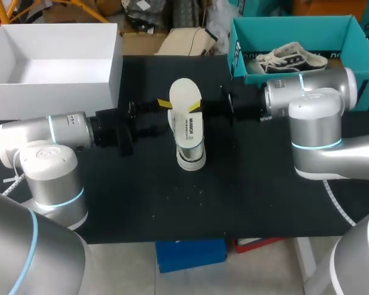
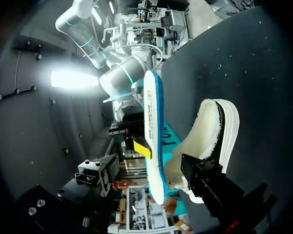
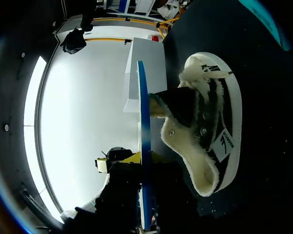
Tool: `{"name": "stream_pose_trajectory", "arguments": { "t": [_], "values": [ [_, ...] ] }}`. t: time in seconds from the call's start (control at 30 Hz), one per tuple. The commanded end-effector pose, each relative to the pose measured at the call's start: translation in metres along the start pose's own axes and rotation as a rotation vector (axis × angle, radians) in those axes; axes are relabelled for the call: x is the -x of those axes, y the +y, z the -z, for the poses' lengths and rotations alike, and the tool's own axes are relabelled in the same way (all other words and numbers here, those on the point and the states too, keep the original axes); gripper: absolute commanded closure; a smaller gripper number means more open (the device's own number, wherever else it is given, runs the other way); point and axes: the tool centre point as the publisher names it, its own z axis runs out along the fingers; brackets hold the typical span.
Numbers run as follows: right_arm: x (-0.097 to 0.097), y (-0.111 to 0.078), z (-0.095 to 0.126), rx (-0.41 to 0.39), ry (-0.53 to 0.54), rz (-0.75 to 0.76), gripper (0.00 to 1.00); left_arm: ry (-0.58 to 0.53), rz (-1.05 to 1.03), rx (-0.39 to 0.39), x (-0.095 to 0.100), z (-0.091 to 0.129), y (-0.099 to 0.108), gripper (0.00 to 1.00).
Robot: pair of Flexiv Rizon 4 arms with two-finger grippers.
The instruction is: Take the shoe out of the shoebox, open the shoe tongue, remove and reinsert the insole, then place the shoe into the shoebox
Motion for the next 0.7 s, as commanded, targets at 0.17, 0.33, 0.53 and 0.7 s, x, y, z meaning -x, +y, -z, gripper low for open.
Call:
{"name": "stream_pose_trajectory", "arguments": {
  "t": [0.17, 0.33, 0.53, 0.7],
  "values": [
    [0.0, 0.0, -0.001, 0.003, -0.001, 0.0, 1.0, -0.014, 0.005, 0.016, -0.007, -0.018, 0.007, 0.22],
    [0.0, 0.0, -0.001, 0.003, -0.001, 0.0, 1.0, -0.016, 0.012, 0.016, -0.009, -0.023, 0.013, 0.55],
    [0.0, 0.0, -0.001, 0.003, -0.001, 0.0, 1.0, -0.017, 0.014, 0.006, -0.012, -0.031, 0.018, 0.62],
    [0.0, 0.0, -0.001, 0.003, -0.001, 0.0, 1.0, -0.021, 0.019, -0.001, -0.013, -0.037, 0.021, 0.6]
  ]
}}
